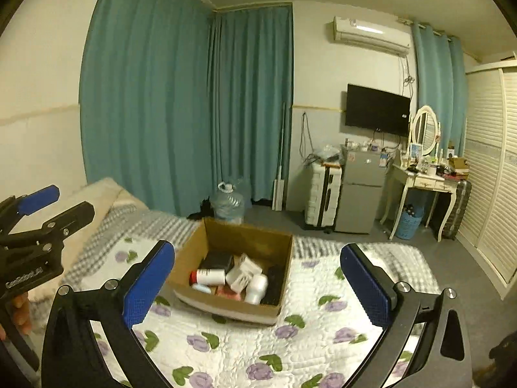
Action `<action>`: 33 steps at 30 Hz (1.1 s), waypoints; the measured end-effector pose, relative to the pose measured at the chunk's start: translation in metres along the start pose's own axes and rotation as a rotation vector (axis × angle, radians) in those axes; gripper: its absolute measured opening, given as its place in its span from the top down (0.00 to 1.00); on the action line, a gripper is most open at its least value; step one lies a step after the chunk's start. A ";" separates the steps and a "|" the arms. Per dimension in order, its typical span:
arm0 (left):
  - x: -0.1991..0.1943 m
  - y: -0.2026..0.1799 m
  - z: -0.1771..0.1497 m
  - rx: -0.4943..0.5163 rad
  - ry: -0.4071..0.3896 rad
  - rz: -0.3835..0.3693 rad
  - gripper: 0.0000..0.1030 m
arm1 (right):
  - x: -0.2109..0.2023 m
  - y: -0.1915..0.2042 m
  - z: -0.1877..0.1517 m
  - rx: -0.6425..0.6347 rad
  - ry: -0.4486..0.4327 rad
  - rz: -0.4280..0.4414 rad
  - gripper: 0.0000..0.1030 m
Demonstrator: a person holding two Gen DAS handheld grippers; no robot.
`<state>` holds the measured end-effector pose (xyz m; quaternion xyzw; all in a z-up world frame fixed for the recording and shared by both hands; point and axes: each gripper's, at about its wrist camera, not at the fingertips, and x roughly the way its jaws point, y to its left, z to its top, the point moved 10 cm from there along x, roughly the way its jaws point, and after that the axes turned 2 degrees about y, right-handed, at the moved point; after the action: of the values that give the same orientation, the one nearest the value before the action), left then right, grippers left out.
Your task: Organize rigid objects
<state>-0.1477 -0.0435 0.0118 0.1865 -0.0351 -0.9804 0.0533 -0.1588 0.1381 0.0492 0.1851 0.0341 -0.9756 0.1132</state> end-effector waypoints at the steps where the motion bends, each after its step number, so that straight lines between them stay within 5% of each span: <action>1: 0.009 -0.001 -0.010 0.004 0.014 0.011 0.21 | 0.010 0.000 -0.012 0.006 0.013 0.001 0.00; 9: 0.053 -0.009 -0.065 -0.026 0.096 -0.004 0.21 | 0.077 -0.014 -0.087 0.044 0.144 -0.041 0.00; 33: 0.054 -0.012 -0.067 -0.024 0.114 -0.021 0.21 | 0.075 -0.007 -0.081 0.049 0.127 -0.030 0.00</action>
<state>-0.1740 -0.0411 -0.0708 0.2416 -0.0182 -0.9691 0.0471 -0.1996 0.1381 -0.0536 0.2486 0.0200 -0.9640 0.0917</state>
